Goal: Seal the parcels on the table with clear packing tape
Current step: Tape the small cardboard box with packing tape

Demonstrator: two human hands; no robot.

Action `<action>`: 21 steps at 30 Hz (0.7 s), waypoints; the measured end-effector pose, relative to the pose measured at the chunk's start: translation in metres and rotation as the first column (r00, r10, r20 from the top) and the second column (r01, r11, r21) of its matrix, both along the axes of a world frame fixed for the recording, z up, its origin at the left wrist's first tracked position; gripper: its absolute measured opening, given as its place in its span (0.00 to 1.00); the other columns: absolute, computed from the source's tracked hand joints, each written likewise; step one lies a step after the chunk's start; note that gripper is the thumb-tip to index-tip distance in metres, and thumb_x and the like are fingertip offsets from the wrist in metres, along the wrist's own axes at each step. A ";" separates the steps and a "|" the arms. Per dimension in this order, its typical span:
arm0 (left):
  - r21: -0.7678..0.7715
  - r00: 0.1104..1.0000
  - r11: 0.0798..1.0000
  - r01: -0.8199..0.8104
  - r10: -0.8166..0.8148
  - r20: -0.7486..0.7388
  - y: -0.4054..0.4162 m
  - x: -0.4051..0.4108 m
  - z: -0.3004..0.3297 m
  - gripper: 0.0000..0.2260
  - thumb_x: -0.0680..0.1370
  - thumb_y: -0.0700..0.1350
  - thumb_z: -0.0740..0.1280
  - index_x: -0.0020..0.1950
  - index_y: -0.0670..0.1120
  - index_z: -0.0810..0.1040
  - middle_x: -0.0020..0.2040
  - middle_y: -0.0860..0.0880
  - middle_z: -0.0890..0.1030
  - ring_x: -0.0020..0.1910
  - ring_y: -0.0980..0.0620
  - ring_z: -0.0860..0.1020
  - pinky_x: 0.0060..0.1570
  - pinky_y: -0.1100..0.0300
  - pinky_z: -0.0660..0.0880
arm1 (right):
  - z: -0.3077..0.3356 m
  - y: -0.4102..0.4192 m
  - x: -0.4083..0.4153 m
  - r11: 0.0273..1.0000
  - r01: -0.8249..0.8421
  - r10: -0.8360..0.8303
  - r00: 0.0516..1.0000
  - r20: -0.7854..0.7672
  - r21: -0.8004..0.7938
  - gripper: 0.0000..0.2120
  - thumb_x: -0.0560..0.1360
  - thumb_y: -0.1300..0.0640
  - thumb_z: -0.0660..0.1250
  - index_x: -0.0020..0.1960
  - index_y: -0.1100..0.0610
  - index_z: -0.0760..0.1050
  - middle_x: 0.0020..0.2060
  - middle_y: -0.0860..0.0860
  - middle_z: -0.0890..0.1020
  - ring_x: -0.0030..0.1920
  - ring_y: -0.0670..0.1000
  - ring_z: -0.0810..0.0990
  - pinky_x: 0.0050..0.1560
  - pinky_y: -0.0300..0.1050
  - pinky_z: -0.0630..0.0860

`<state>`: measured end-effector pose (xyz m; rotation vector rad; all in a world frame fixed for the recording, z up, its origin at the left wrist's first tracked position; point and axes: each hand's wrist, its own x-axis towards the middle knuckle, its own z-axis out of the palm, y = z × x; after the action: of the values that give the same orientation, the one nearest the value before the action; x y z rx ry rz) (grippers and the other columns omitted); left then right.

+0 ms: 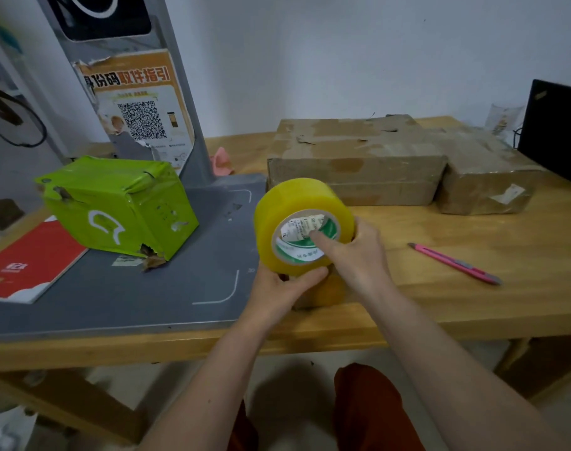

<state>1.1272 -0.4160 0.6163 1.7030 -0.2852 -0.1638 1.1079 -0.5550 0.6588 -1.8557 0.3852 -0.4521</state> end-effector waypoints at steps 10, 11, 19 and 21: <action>0.067 1.000 0.998 -0.012 0.013 -0.010 -0.003 0.000 -0.006 0.26 0.64 0.60 0.80 0.55 0.65 0.71 0.61 0.58 0.77 0.60 0.58 0.76 0.55 0.60 0.78 | 0.005 -0.038 -0.009 0.998 0.002 -0.007 0.997 0.081 0.062 0.13 0.74 0.47 0.69 0.55 0.52 0.79 0.51 0.51 0.82 0.53 0.51 0.81 0.57 0.56 0.78; 0.083 1.000 0.997 -0.009 0.010 -0.009 -0.003 0.000 -0.006 0.26 0.63 0.62 0.79 0.55 0.66 0.71 0.63 0.57 0.76 0.61 0.57 0.76 0.56 0.56 0.79 | 0.006 -0.044 -0.013 0.990 0.017 -0.032 0.994 0.104 0.139 0.11 0.75 0.50 0.70 0.55 0.52 0.80 0.49 0.51 0.84 0.52 0.52 0.82 0.57 0.59 0.78; 0.362 0.986 0.931 -0.057 -0.004 0.167 -0.005 0.000 0.015 0.24 0.67 0.60 0.78 0.53 0.62 0.68 0.77 0.55 0.60 0.77 0.52 0.57 0.74 0.48 0.63 | -0.010 -0.038 -0.019 0.938 0.040 -0.071 0.994 0.077 0.345 0.04 0.71 0.54 0.75 0.45 0.50 0.82 0.42 0.47 0.86 0.48 0.49 0.84 0.52 0.52 0.81; 0.385 0.961 0.922 -0.043 -0.067 0.268 -0.011 0.005 0.024 0.28 0.66 0.59 0.80 0.58 0.64 0.67 0.77 0.55 0.62 0.76 0.55 0.60 0.74 0.50 0.64 | -0.013 -0.035 -0.020 0.933 0.039 -0.067 0.995 0.068 0.357 0.04 0.71 0.57 0.76 0.43 0.51 0.81 0.41 0.47 0.86 0.47 0.48 0.84 0.49 0.48 0.80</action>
<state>1.1319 -0.4269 0.6399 2.1235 -0.4971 0.0144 1.0883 -0.5900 0.6460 -1.4743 0.4339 -0.4580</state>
